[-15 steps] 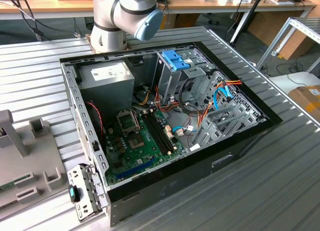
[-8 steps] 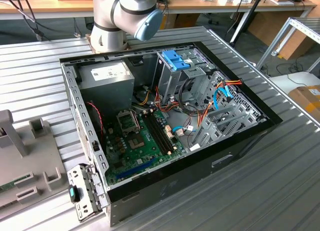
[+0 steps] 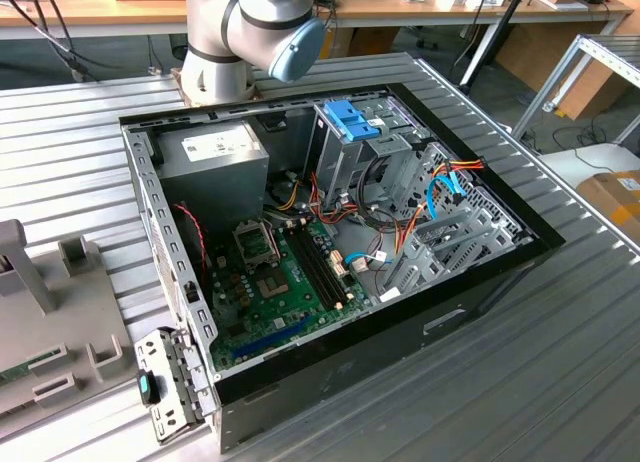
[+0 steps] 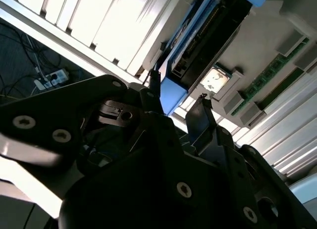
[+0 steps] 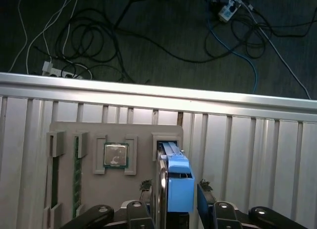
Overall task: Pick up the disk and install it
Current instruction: 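Pick up the disk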
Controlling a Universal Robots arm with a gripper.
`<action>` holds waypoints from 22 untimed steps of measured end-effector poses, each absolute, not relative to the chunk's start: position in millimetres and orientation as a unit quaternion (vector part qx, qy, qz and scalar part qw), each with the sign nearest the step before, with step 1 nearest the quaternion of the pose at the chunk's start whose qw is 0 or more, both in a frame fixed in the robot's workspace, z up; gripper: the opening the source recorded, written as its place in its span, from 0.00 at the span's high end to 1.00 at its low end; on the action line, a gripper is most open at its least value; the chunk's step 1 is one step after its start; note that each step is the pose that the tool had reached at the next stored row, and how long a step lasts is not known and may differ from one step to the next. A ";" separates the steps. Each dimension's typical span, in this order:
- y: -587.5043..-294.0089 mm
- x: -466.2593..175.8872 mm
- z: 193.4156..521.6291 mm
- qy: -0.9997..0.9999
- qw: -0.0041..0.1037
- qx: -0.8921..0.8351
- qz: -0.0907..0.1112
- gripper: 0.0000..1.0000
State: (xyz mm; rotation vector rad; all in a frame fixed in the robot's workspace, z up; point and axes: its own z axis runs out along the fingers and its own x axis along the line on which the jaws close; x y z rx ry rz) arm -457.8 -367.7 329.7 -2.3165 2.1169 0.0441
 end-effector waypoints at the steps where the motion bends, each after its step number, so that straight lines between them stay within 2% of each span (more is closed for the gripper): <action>1: -367.7 -457.8 328.2 0.673 0.001 -0.740 0.014 0.52; 7: -367.7 -457.4 314.6 0.662 0.001 -0.749 0.014 0.52; 21: -367.7 -457.4 311.0 0.662 0.001 -0.750 0.014 0.52; 22: -367.7 -457.4 311.0 0.662 0.001 -0.750 0.014 0.60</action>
